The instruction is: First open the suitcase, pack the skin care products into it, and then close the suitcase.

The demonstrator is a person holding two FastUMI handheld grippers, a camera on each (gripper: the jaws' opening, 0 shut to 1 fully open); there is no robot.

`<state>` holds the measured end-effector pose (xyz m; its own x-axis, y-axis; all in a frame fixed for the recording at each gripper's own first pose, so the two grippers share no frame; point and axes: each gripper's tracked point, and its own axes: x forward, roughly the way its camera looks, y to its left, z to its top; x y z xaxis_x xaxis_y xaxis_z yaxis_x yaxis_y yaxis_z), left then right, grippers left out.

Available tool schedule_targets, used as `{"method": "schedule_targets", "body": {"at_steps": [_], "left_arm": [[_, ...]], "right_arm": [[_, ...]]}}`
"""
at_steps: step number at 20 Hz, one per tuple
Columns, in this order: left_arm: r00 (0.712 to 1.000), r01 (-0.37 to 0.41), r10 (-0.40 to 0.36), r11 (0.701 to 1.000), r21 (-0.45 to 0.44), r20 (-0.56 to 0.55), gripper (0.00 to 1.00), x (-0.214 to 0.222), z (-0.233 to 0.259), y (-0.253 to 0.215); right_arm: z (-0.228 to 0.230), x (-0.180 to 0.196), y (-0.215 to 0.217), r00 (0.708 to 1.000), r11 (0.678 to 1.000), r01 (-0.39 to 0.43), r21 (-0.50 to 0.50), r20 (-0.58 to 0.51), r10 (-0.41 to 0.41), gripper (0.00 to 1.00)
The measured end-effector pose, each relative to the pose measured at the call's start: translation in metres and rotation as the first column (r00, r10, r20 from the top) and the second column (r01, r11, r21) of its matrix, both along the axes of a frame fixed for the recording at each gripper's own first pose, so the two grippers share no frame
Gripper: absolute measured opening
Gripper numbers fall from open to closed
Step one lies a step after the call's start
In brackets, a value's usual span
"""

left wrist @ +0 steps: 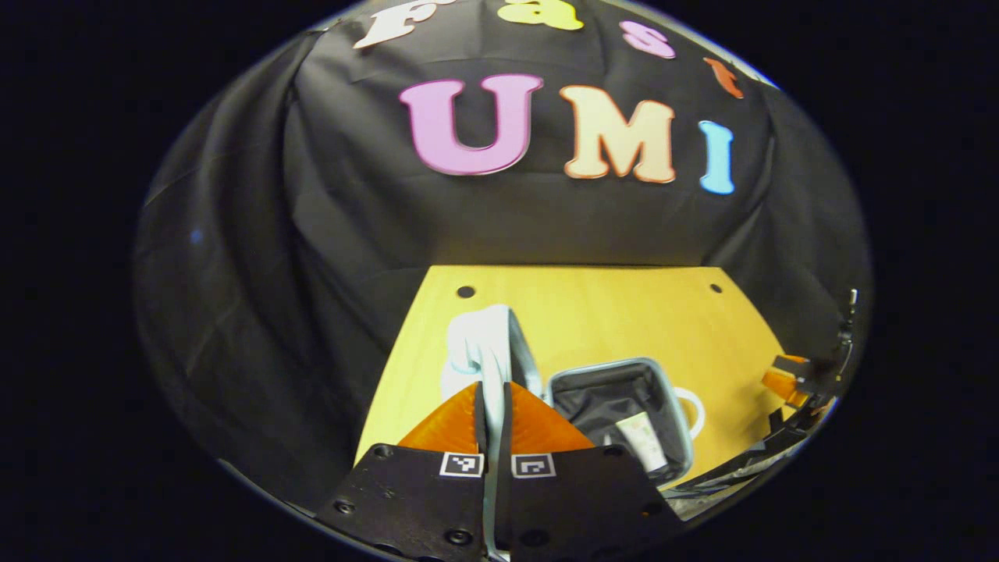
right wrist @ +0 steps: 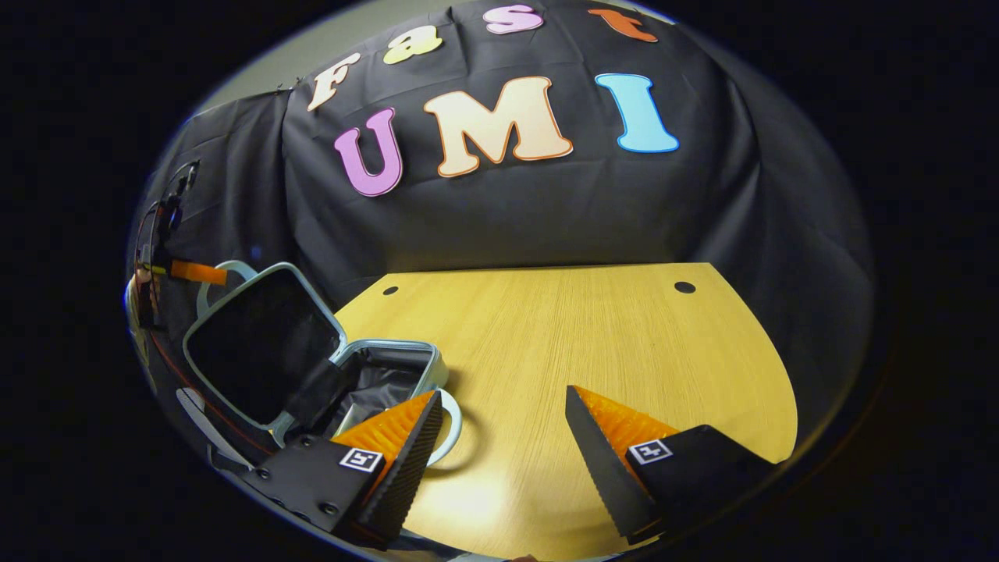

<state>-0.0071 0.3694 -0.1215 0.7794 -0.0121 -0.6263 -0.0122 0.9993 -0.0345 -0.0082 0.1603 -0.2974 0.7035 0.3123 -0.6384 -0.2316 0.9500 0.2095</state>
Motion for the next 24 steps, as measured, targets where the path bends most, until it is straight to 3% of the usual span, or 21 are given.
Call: {"method": "schedule_targets", "body": {"at_steps": [9, 17, 19, 24], "left_arm": [[0.983, 0.181, -0.176, 0.976, -0.118, 0.053, 0.0, 0.023, -0.002, -0.118], [0.966, 0.258, -0.251, 0.941, -0.221, 0.058, 0.04, 0.025, -0.029, -0.194], [0.961, 0.276, -0.274, 0.934, -0.226, 0.039, 0.1, 0.024, -0.044, -0.213], [0.947, 0.31, -0.322, 0.922, -0.23, -0.015, 0.12, 0.021, -0.081, -0.258]], "right_arm": [[0.007, 0.0, -0.017, 1.0, 1.0, -0.005, 0.008, 0.01, 0.005, 0.98], [0.017, -0.001, -0.055, 0.999, 0.999, 0.04, -0.014, 0.025, -0.039, 0.98], [0.019, -0.003, -0.066, 0.998, 0.998, 0.051, -0.022, 0.027, -0.05, 0.98], [0.027, -0.004, -0.093, 0.997, 0.997, 0.074, -0.029, 0.039, -0.073, 0.98]]}}
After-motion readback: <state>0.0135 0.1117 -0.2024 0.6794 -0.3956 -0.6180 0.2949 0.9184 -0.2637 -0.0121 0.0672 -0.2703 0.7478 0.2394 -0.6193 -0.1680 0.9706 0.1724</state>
